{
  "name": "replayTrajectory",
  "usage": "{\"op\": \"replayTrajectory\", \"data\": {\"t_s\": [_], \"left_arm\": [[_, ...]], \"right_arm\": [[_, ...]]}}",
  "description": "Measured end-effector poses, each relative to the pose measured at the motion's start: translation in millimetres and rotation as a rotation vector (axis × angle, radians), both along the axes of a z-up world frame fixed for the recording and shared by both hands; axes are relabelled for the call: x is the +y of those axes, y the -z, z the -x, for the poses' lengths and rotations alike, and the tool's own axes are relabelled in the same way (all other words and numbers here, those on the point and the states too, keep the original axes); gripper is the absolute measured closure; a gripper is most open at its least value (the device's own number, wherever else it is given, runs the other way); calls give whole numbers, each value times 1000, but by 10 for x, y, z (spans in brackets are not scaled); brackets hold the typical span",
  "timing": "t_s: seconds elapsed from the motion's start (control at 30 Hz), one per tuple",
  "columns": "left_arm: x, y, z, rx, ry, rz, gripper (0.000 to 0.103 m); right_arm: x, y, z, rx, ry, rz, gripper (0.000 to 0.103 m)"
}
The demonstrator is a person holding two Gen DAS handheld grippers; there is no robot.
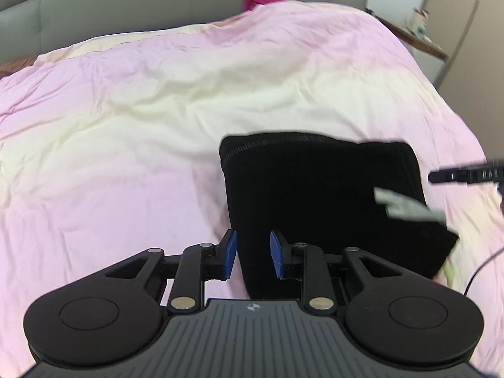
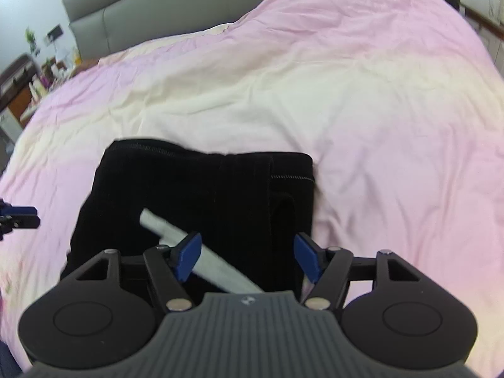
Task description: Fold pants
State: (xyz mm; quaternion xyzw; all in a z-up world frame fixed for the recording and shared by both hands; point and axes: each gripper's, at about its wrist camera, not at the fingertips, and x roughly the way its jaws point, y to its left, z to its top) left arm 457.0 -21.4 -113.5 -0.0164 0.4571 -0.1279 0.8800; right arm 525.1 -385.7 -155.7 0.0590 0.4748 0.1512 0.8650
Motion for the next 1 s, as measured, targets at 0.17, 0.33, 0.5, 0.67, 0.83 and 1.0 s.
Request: {"op": "replayTrajectory", "data": {"t_s": [0.17,0.33,0.5,0.67,0.83,1.0], "left_arm": [[-85,153,-248,5,-42,30,71],[-61,254,-373,16,-58,57,71],[-36,248,-466,-32,-87,78,71],[-193,159,-615,-94,-70,103,75],[-533,297,-806,-108,5,1,84],[-729,618,-1044,-68,25,-115,85]], "right_arm": [[-94,300,-422,80,98,-176,41],[-235,681,-592,169,163,-377,59],[59,373,-502,43,12,-181,73],[101,-195,-425,-121,-45,-145,89],[45,76,-650,-28,21,-3,89],[9,457,-761,26,68,56,87]]}}
